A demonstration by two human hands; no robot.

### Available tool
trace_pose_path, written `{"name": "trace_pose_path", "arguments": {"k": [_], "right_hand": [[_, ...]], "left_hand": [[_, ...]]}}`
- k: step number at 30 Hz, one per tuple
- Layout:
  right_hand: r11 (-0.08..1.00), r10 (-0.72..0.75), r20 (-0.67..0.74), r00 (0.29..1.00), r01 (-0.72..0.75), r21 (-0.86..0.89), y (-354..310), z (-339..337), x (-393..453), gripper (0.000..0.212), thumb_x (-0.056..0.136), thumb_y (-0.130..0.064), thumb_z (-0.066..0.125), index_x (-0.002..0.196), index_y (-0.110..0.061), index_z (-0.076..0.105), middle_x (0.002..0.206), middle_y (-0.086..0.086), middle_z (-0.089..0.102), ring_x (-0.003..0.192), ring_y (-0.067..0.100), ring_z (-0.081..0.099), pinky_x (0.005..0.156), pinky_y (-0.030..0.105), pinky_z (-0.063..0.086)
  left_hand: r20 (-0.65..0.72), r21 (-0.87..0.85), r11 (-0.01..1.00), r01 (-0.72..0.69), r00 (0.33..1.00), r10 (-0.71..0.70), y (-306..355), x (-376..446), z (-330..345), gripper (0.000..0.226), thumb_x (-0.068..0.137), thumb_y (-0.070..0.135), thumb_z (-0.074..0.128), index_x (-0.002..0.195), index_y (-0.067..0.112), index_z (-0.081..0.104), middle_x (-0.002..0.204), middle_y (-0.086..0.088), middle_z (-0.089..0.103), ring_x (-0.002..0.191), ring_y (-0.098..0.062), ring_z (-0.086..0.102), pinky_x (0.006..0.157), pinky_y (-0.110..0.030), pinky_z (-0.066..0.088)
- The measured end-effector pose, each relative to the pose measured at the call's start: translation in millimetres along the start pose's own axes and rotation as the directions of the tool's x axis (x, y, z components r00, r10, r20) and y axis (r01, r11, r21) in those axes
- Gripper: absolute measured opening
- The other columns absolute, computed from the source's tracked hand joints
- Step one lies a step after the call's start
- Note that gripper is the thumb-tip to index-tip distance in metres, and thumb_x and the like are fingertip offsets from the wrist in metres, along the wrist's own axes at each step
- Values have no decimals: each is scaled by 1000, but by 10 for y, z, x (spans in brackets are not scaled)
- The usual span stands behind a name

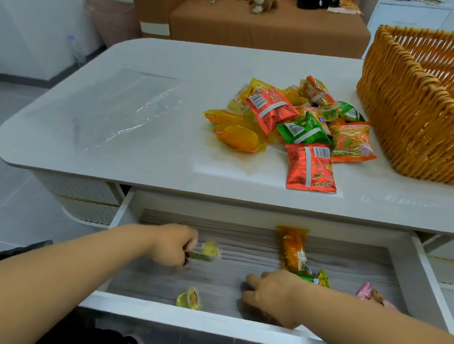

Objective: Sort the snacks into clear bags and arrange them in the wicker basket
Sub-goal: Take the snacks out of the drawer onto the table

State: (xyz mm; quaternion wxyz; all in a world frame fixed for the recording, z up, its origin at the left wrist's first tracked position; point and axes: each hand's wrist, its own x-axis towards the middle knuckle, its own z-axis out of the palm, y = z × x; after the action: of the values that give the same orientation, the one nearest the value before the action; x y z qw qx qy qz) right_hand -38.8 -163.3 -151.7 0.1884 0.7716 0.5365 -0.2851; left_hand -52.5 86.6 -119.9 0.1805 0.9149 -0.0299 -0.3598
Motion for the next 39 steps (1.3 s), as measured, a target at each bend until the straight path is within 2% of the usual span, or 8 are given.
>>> {"name": "trace_pose_path", "arguments": {"k": [5,8,13,19,23,27,33,39], "right_hand": [[975,183,-170,968,-157,159,196,-247,-161,60,90,-21,54,145,-15,30,139,14,38,103,31,57,76,39,52],[914,364,-365,857,-253,318,508,-297,-271,45,91,-26,44,135,-15,45,127,9,48,100,32,60,78,39,52],[562,697,-91,711,-463,686,850,-96,-221,16,86,-22,53,90,-8,61,81,6,57,87,25,59,66,26,43],[453,801,-70,595,-525,721,702,117,69,73,78,-49,71,132,-7,46,135,16,37,116,31,51,94,36,49],[399,831,-58,553,-521,755,707,149,103,68,80,-32,71,134,-6,39,134,15,34,112,30,56,89,32,49],[464,787,-115,606,-458,759,719,144,58,53,82,-21,65,129,-10,44,131,13,39,114,30,53,90,32,50],[648,570,-218,792,-270,712,646,-368,-226,31,80,-26,69,104,-9,60,103,8,64,89,19,58,73,32,52],[779,275,43,960,-249,575,576,-266,-569,45,77,-18,74,115,-19,52,107,-1,52,96,17,54,72,23,51]], "left_hand": [[204,84,996,26,978,-43,127,154,351,47,77,40,77,110,22,48,100,6,52,88,-15,50,74,-29,41],[240,233,972,26,967,-83,171,187,439,42,81,41,71,107,12,57,104,-3,60,85,-19,51,68,-30,41],[281,300,948,107,940,-194,184,227,416,36,79,34,71,103,8,61,100,-7,62,82,-21,56,63,-31,46],[226,191,973,128,959,-170,342,216,103,26,81,22,72,99,8,61,91,-3,59,74,-16,55,56,-20,43],[251,36,970,242,937,-243,356,242,-120,13,88,19,63,92,10,54,78,-4,62,62,-13,57,51,-21,44],[114,318,920,227,955,-275,369,350,-193,31,92,32,58,106,4,59,88,-6,69,73,-19,58,65,-27,46],[39,373,910,180,977,-210,424,522,-94,67,87,55,62,138,16,43,125,-3,59,107,-22,57,87,-30,48],[13,367,915,166,983,-184,424,561,-14,50,89,52,60,126,21,50,111,2,58,96,-18,56,77,-28,46]]}}
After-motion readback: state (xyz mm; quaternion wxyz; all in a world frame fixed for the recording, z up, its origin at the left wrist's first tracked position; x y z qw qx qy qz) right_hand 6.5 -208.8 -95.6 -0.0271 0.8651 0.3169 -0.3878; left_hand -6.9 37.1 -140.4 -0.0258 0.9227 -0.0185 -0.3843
